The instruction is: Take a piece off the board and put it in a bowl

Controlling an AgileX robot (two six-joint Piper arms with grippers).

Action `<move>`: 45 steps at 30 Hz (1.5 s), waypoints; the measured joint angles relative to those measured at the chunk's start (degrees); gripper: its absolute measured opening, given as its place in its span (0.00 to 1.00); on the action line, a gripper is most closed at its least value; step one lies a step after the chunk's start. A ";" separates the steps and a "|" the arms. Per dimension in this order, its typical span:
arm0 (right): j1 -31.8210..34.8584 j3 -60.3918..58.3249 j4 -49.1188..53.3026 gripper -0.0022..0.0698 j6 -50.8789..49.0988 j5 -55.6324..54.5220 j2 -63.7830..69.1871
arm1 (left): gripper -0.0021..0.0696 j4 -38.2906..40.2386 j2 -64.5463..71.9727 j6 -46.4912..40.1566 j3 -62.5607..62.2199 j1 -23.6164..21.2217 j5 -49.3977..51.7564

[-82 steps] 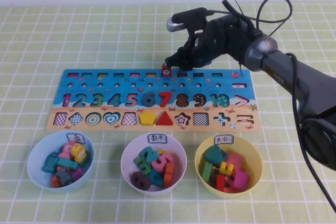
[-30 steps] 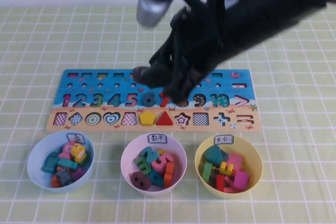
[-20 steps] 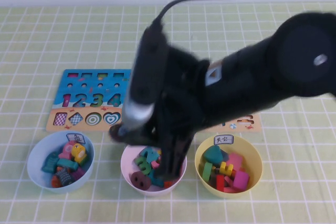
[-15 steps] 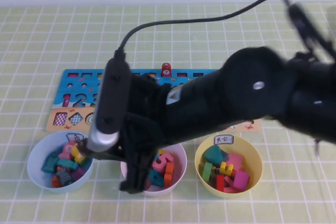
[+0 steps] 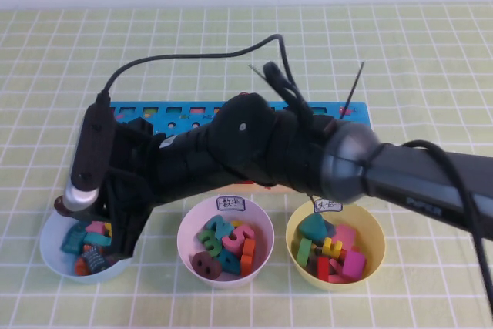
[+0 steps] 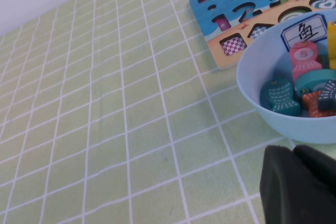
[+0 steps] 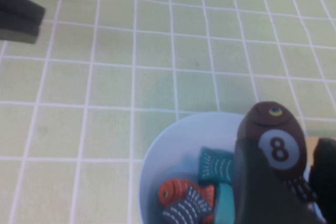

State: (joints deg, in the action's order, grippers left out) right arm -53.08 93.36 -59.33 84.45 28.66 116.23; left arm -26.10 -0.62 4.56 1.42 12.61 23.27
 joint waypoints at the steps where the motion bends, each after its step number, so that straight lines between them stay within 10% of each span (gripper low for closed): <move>1: 0.00 0.70 -0.47 0.30 0.12 0.00 0.79 | 0.02 0.00 0.00 0.00 0.00 0.00 0.00; 18: 0.00 1.84 -6.24 0.32 0.75 0.11 6.54 | 0.02 0.00 0.00 0.00 0.00 0.00 0.00; 25: 0.00 1.84 -10.09 0.82 0.78 -0.53 7.61 | 0.02 0.00 0.00 0.00 0.00 0.00 0.00; 28: 0.00 1.84 -10.19 0.89 0.78 -1.60 7.16 | 0.02 0.00 0.00 0.00 0.00 0.00 0.00; 32: 0.00 1.84 -10.53 0.68 0.78 -3.58 4.57 | 0.02 0.00 0.00 0.00 0.00 0.00 0.00; 37: 0.44 1.87 -11.01 0.15 0.88 -5.11 -2.04 | 0.02 0.00 0.00 0.00 0.00 0.00 0.00; 45: 5.65 -1.32 -11.50 0.01 -6.55 -0.48 -12.80 | 0.02 0.00 0.00 0.00 0.00 0.00 0.00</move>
State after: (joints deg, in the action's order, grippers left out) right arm -47.43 92.04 -70.83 77.90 28.18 103.43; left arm -26.10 -0.62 4.56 1.42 12.61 23.27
